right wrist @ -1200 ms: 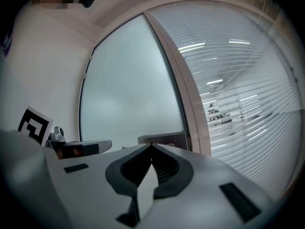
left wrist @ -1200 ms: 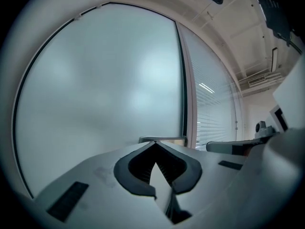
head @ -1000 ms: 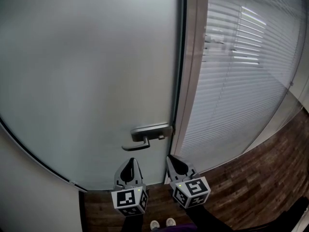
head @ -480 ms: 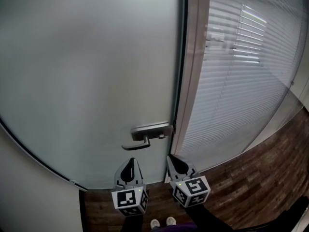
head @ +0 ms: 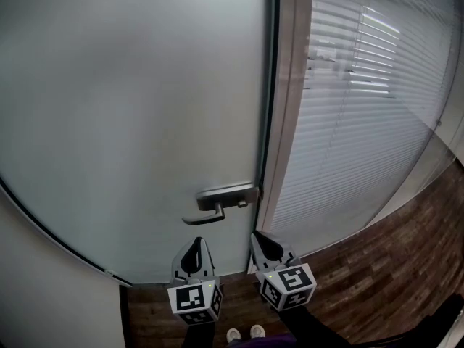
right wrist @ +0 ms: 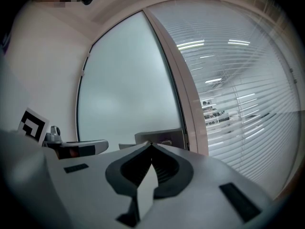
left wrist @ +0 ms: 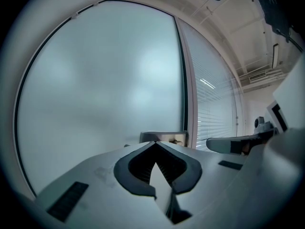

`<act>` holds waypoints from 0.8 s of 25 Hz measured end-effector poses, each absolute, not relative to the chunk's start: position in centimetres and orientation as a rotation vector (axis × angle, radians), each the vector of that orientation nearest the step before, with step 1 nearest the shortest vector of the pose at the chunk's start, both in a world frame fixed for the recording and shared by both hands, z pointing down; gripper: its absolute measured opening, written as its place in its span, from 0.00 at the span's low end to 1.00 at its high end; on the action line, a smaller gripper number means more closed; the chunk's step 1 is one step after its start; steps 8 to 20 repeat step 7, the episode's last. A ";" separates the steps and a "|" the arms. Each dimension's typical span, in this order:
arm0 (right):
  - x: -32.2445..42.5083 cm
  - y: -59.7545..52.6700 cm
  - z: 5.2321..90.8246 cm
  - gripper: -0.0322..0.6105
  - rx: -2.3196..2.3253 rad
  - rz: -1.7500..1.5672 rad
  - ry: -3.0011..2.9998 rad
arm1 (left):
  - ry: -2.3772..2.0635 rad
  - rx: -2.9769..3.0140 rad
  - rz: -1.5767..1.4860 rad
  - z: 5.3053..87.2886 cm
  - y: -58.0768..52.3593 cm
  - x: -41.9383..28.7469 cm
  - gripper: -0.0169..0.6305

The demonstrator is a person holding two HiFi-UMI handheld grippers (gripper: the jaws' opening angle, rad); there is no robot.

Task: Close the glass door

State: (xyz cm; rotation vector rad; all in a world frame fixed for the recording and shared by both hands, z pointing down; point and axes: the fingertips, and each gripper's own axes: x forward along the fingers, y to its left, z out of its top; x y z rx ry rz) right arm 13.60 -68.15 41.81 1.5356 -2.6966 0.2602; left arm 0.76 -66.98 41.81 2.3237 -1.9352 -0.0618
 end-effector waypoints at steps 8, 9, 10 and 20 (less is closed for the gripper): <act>14.0 -68.2 42.1 0.04 1.546 0.262 -2.678 | -1.927 2.337 -0.048 41.9 -66.9 1.1 0.03; 14.0 -68.2 42.1 0.04 1.546 0.262 -2.678 | -1.927 2.337 -0.048 41.9 -66.9 1.1 0.03; 14.0 -68.2 42.1 0.04 1.546 0.262 -2.678 | -1.927 2.337 -0.048 41.9 -66.9 1.1 0.03; 14.0 -68.2 42.1 0.04 1.546 0.262 -2.678 | -1.927 2.337 -0.048 41.9 -66.9 1.1 0.03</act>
